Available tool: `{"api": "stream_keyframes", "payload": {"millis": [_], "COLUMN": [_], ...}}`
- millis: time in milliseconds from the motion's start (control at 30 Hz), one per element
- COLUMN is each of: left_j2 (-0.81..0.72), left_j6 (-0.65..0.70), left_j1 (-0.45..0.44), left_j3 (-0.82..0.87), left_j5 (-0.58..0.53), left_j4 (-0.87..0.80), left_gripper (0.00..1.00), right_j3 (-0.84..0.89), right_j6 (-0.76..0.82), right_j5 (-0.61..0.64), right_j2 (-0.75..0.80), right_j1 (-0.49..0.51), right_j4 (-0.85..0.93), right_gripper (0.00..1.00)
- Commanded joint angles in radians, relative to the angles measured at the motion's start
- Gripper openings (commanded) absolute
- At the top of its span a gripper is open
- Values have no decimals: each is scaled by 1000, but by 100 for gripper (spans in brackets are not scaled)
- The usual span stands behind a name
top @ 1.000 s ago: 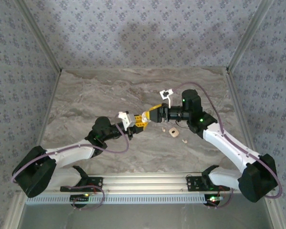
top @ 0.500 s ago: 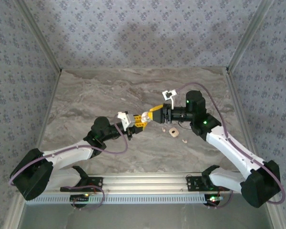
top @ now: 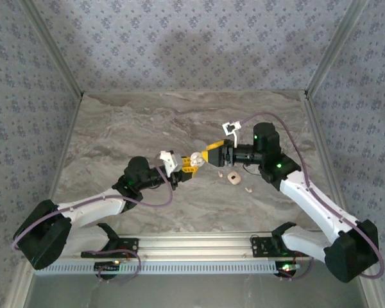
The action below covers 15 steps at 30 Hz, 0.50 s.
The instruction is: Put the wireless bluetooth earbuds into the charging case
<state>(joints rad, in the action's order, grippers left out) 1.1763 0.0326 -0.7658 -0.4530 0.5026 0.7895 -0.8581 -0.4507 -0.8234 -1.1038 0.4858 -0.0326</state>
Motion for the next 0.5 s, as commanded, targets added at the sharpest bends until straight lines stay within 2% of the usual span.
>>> {"api": "stream_keyframes", "payload": {"millis": [0, 233, 467], "left_j2": [-30, -37, -43], "left_j6": [0, 13, 29], "left_j1": [-1, -1, -1], "left_j3": [-52, -67, -69], "left_j5": [70, 91, 66], "left_j4": [-26, -66, -85], "left_gripper": [11, 11, 12], "right_j3": [-60, -143, -163], "right_j6": [35, 114, 146], "right_j5": [-59, -153, -206], "right_j2": [-51, -134, -140], "right_j1": [0, 40, 58], "right_j4": [23, 113, 170], "right_gripper": [63, 62, 56]}}
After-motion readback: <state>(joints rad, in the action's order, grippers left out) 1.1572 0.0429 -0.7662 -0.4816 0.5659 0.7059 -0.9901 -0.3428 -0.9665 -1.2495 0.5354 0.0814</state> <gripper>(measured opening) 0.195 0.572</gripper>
